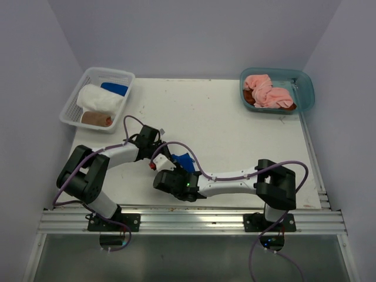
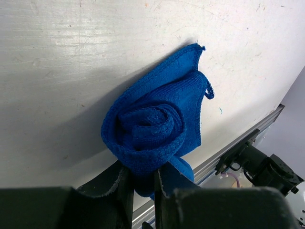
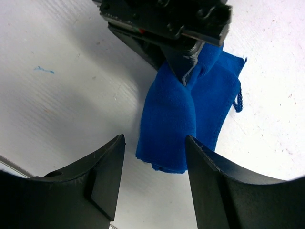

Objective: Roll the towels
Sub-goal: Roll the towel

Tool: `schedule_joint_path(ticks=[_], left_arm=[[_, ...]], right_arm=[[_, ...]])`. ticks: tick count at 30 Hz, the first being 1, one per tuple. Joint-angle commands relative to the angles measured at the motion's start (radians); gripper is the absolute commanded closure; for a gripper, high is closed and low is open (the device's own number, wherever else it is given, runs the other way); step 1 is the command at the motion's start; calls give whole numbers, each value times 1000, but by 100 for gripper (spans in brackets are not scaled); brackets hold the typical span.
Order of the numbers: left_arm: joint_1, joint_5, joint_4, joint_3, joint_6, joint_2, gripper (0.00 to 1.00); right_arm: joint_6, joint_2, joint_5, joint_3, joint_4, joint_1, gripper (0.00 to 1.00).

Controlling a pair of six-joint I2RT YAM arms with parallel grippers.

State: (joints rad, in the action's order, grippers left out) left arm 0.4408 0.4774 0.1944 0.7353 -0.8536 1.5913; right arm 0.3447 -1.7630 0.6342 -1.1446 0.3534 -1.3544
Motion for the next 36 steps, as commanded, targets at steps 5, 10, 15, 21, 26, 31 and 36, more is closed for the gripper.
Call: schedule_joint_path(ticks=[5,10,15,21,26,31,36], left_arm=[[4,-13,14,36,4,-25,82],[6,-13,20,41,4,-27,82],[6,-20,30,38,7,-39,80],[4,-34,53,45,13,-65,72],[3,-45,66,61,33,-116,51],[-1,-57,99,87,51,-145,32],[-2,-43,86,82,56,-145,19]], right_arm=[[-38,-68,71,-52,10,-8,43],[-29,-122,96,-41,-14,-8,44],[-4,-162,142,-47,-7,-6,47],[34,-116,124,9,-54,8,88],[42,14,-40,118,-180,50,100],[83,106,-197,230,-307,129,100],[131,184,-365,311,-408,216,100]])
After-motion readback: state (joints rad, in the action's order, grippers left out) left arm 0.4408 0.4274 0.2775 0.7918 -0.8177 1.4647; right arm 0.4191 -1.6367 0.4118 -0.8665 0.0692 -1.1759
